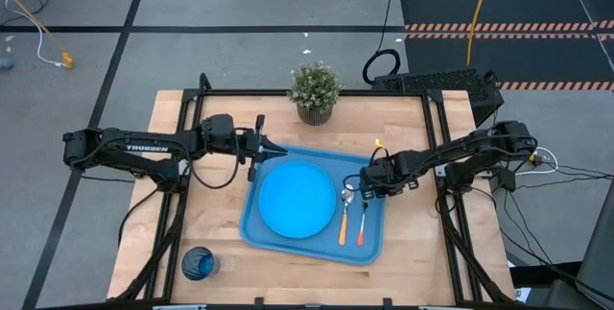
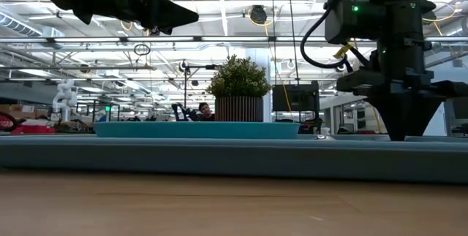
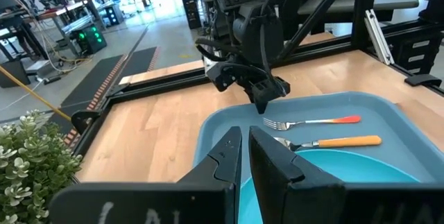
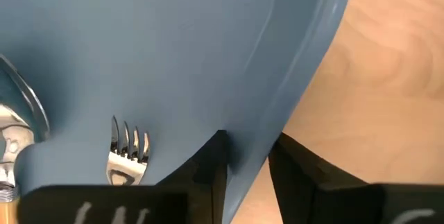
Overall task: Pick and place plate/cup/fork/spoon on tray
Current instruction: Move the blue tray to the center of the table
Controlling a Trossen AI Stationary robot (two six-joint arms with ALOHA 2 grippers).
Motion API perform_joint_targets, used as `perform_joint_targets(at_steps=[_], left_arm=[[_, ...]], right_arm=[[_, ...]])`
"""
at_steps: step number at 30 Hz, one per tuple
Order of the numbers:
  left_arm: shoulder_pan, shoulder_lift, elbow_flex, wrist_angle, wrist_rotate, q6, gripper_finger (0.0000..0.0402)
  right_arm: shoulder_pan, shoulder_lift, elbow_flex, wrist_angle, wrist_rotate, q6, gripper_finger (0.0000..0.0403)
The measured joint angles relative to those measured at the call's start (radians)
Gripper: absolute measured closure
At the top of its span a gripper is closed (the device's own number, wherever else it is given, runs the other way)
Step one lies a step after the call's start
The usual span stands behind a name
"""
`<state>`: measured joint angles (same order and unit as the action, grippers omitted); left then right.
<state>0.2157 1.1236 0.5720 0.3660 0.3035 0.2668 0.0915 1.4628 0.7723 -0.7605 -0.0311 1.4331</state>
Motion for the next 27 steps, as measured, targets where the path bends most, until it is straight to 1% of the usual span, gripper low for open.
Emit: perform_joint_targets(at_steps=[17, 21, 27], left_arm=[[0.0, 0.0, 0.0, -0.007, -0.001, 0.005, 0.0371], [0.0, 0.0, 0.0, -0.007, 0.0, 0.005, 0.0371], [0.0, 0.0, 0.0, -0.007, -0.001, 0.005, 0.0371]], right_arm=[[-0.053, 0.0, 0.0, -0.037, 0.004, -0.089, 0.0328], [-0.071, 0.0, 0.0, -0.037, 0.029, -0.119, 0.0328], [-0.101, 0.001, 0.0, -0.028, 0.03, -0.154, 0.0328]])
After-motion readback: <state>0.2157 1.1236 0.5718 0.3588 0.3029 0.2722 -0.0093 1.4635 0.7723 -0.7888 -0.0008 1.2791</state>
